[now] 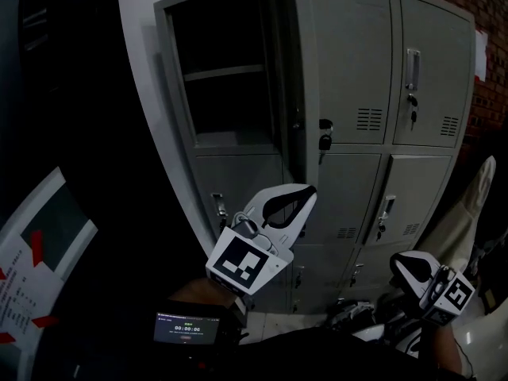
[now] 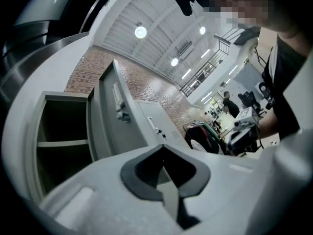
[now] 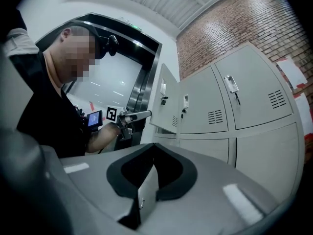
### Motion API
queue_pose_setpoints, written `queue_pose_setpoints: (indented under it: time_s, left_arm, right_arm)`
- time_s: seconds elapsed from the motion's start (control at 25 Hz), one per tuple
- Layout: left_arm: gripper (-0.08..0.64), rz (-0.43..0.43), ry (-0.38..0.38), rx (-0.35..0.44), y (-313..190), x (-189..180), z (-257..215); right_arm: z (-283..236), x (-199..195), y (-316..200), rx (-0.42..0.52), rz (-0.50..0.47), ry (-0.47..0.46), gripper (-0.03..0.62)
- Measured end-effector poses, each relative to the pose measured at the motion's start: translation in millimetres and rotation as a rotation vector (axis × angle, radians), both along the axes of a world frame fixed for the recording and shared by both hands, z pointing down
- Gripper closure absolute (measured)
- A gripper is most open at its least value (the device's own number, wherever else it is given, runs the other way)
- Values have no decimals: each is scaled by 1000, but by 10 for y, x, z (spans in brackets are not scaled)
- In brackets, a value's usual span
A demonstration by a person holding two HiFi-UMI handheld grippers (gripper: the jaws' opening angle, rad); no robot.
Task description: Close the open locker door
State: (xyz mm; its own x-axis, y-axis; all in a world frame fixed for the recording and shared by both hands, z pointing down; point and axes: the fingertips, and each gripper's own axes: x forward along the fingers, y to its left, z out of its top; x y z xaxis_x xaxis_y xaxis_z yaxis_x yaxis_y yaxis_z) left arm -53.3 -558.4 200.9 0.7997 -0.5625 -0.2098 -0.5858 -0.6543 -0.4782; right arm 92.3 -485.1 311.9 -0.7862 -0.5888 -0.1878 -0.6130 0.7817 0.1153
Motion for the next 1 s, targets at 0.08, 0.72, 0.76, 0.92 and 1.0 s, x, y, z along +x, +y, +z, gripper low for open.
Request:
queue_pose_setpoints:
  time_s: [0.08,0.72,0.76,0.92,1.0]
  left_arm:
    - [558,-49,11,0,-137,-123,-17]
    - [340,-136,106,38,-179,-141,-224]
    - [341,-167,94,59,-224,-113,-227]
    - [334,-214,64,133,-249,-86,-274]
    - [365,-223,76,143,-207,-181,-280]
  right_arm:
    - [4,2,-30,0,6,1,586]
    - [25,124,-71,-1,-9,-13,586]
    - [28,132,-66,1,-13,-12,586]
    - [30,154,-36,5,-25,-12,586]
    - [29,168,-35,4,-29,-12,586]
